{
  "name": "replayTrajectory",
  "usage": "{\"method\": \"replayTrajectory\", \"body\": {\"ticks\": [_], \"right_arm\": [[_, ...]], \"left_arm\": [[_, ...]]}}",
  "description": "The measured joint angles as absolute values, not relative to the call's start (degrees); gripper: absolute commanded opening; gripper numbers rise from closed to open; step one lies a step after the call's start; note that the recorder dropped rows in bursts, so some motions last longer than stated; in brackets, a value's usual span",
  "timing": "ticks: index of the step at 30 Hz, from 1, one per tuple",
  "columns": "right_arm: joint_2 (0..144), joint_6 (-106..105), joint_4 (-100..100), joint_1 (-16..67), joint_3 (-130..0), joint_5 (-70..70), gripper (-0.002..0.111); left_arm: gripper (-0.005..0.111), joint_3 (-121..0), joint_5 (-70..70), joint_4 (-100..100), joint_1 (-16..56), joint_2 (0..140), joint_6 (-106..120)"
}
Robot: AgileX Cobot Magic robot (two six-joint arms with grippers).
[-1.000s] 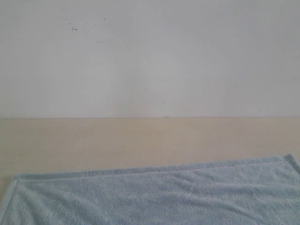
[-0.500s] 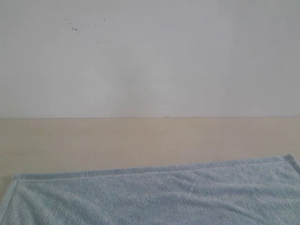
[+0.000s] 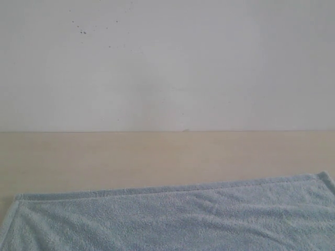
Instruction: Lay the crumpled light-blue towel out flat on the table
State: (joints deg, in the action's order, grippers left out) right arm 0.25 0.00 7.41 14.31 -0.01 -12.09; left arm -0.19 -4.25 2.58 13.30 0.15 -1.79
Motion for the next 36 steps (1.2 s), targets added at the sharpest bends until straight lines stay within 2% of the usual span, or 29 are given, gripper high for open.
{"method": "replayTrajectory", "body": {"ticks": [36], "right_arm": [[0.25, 0.0, 7.41, 14.31, -0.01, -12.09, 0.009]], "left_arm": [[0.004, -0.19, -4.25, 2.58, 13.3, 0.15, 0.0]]}}
